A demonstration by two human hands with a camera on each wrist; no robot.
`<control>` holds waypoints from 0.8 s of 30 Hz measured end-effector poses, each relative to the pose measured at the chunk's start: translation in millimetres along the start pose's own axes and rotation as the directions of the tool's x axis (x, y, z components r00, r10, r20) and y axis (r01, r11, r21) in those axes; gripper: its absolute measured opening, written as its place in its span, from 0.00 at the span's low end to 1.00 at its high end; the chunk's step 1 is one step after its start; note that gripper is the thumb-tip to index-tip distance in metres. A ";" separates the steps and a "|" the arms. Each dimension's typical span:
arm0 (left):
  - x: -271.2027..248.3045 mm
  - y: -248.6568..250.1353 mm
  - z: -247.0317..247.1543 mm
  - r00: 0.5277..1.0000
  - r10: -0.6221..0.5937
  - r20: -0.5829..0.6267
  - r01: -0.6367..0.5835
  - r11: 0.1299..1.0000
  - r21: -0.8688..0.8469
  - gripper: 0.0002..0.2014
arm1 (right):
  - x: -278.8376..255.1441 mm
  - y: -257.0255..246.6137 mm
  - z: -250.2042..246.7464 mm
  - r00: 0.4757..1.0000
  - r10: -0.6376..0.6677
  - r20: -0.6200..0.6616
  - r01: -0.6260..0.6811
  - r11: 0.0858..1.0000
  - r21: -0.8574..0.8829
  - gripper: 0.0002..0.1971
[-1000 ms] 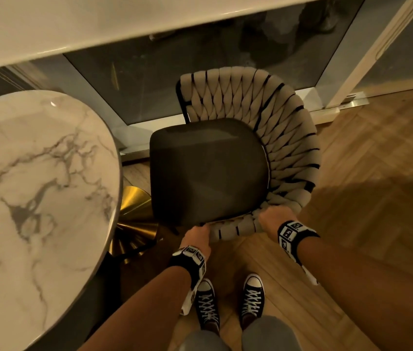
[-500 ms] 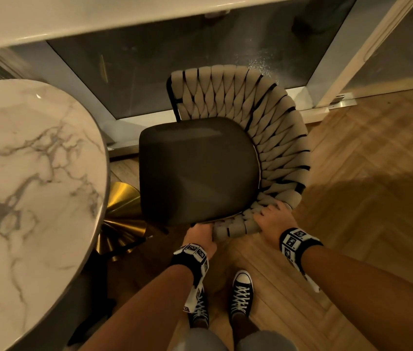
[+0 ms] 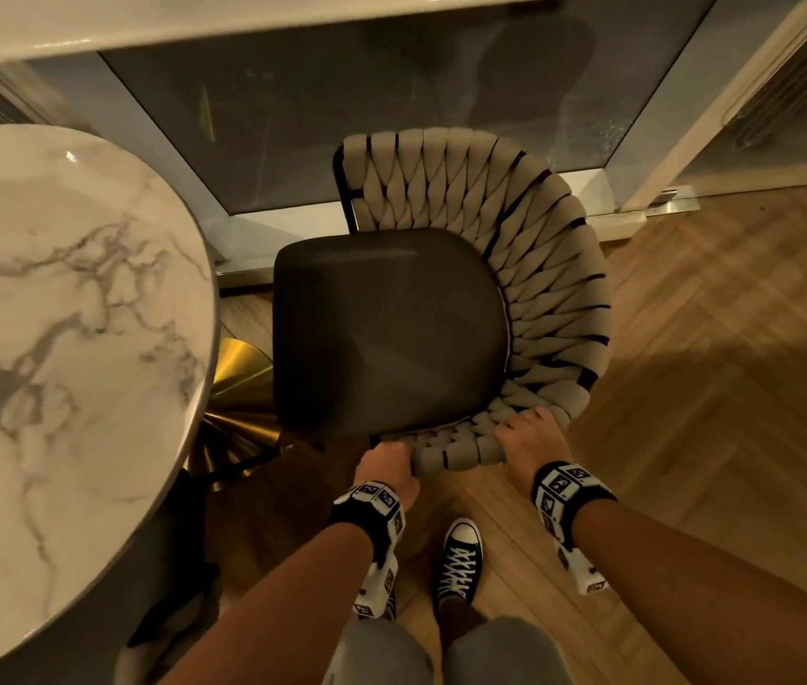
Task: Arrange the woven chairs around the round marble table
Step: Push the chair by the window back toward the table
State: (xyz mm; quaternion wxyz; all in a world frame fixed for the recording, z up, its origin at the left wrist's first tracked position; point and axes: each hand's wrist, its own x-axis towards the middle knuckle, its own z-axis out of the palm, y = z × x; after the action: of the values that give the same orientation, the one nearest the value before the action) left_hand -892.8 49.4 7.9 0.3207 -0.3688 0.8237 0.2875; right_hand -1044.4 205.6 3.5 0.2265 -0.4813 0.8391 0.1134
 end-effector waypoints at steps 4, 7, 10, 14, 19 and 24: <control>-0.2 -4.1 0.7 1.000 0.005 -0.006 -0.005 1.000 -0.028 0.15 | 5.0 2.2 6.6 1.000 -0.004 0.001 0.004 1.000 -0.016 0.17; 0.2 -2.6 1.0 0.999 0.022 -0.023 -0.023 0.999 -0.049 0.16 | 6.9 8.4 6.4 1.000 -0.019 -0.004 0.019 1.000 -0.020 0.18; 1.3 2.0 -2.5 0.998 0.045 -0.041 -0.048 0.996 -0.070 0.15 | 12.1 15.7 3.2 1.000 -0.013 0.002 0.014 0.999 -0.040 0.20; 3.9 7.1 -4.3 0.998 0.047 -0.045 -0.050 0.995 -0.082 0.14 | 15.5 18.7 1.0 1.000 0.012 0.000 -0.012 0.999 -0.040 0.20; 4.2 8.4 -1.9 0.998 0.048 -0.044 -0.050 0.998 -0.046 0.13 | 13.7 14.8 2.2 0.999 0.035 -0.003 -0.035 0.998 -0.060 0.19; 3.3 10.8 2.0 0.999 0.030 -0.031 -0.031 0.999 -0.012 0.12 | 9.6 12.8 2.6 0.999 0.040 0.010 -0.039 0.996 -0.085 0.17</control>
State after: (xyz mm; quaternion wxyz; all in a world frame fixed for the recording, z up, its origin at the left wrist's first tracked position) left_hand -902.4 55.5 6.8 0.3014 -0.3624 0.8323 0.2917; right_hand -1058.9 205.9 -3.9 0.2084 -0.4729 0.8418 0.1559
